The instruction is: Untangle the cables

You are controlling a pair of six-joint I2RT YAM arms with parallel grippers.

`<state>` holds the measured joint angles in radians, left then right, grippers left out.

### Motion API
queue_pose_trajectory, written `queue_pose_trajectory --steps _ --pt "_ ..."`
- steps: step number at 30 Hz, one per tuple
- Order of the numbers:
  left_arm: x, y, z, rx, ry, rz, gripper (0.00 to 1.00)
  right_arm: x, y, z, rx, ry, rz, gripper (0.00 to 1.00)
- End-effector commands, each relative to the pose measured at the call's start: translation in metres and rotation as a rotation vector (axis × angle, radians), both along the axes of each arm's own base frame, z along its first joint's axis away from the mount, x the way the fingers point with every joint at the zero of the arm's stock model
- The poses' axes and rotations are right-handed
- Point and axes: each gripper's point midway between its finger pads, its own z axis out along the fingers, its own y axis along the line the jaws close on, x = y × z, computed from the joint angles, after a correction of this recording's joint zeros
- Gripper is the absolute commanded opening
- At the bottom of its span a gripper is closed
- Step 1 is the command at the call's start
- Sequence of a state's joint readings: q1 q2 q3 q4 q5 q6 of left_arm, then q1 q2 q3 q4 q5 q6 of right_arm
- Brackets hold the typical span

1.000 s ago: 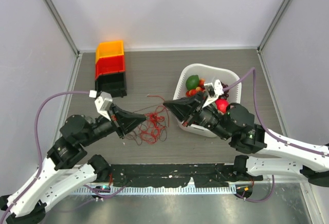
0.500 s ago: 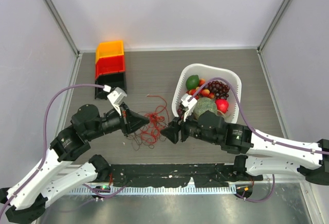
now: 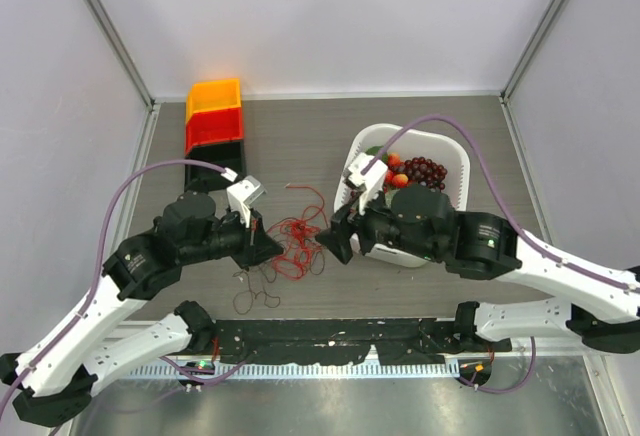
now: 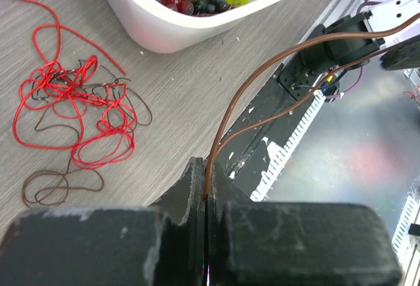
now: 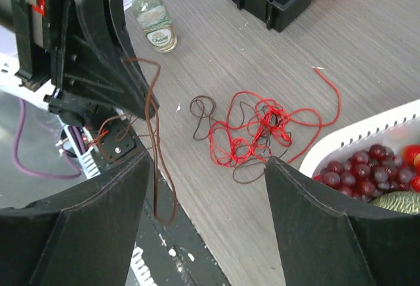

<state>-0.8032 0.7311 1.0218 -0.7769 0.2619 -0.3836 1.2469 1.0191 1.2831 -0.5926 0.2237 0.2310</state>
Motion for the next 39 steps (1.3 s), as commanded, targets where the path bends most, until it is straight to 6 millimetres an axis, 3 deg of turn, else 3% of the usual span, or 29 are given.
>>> queue_pose_trajectory --steps 1,2,4,7,15,24,30,33,39 --pt "-0.004 0.005 0.005 0.036 -0.002 -0.023 0.00 0.022 0.015 0.023 -0.012 -0.092 -0.051 0.76" --pt "-0.004 0.006 0.003 0.045 0.006 -0.020 0.00 0.030 0.014 0.024 -0.021 -0.109 -0.090 0.76" --pt "-0.006 0.006 0.003 0.047 0.013 -0.025 0.00 0.018 0.026 0.026 -0.009 -0.125 0.013 0.77" --pt "-0.007 0.008 0.000 0.066 0.024 -0.026 0.00 -0.002 0.046 0.014 -0.061 -0.107 0.184 0.77" --pt "-0.004 0.012 -0.016 0.150 0.080 -0.009 0.00 -0.009 0.075 -0.013 -0.234 -0.131 0.282 0.77" --pt "-0.009 0.010 -0.019 0.157 0.114 -0.028 0.00 -0.018 0.079 -0.038 -0.368 -0.353 0.195 0.76" --pt "-0.018 0.000 -0.009 0.093 0.130 -0.087 0.00 -0.004 0.068 -0.049 -0.502 -0.541 -0.023 0.75" --pt "-0.020 -0.001 -0.009 0.094 0.136 -0.101 0.00 0.005 0.064 -0.045 -0.514 -0.595 -0.136 0.74" --pt "-0.027 -0.005 -0.006 0.064 0.149 -0.137 0.00 0.002 0.068 -0.048 -0.537 -0.635 -0.146 0.59"
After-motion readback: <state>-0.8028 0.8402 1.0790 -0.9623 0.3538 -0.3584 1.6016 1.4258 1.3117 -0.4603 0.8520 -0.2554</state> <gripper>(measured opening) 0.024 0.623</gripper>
